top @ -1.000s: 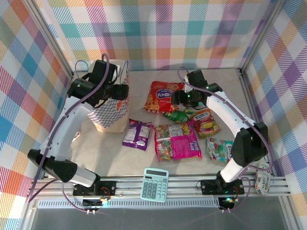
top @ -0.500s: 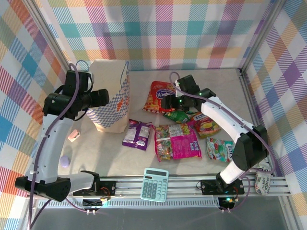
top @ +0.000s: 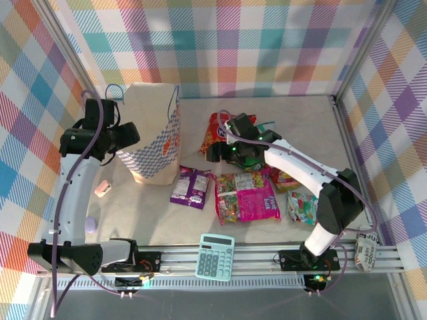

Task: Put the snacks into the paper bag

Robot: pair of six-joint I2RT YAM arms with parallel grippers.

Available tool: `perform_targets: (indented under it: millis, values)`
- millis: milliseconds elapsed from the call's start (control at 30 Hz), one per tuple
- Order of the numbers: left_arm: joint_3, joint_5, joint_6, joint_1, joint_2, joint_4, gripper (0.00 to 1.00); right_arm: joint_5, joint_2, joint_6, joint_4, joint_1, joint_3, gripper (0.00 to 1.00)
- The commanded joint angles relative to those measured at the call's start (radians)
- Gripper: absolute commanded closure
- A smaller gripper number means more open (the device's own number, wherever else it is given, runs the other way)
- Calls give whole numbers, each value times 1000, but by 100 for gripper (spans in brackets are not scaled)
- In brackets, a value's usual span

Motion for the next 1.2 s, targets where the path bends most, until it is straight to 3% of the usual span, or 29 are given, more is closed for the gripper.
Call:
perform_targets:
  millis: [0,233,567,1167]
  values:
    - [-14,-20,-8,24,7,54,18,-24,31,18,18,29,61,26]
    - [-112,-21,38,38,-36,176,8,-45,100,32,8,79,100,26]
    - [-161,49,121,55,3,239,6,-46,154,58,-10,123,125,26]
    - [-141,156,52,71,57,217,9,-22,237,239,-14,226,42,25]
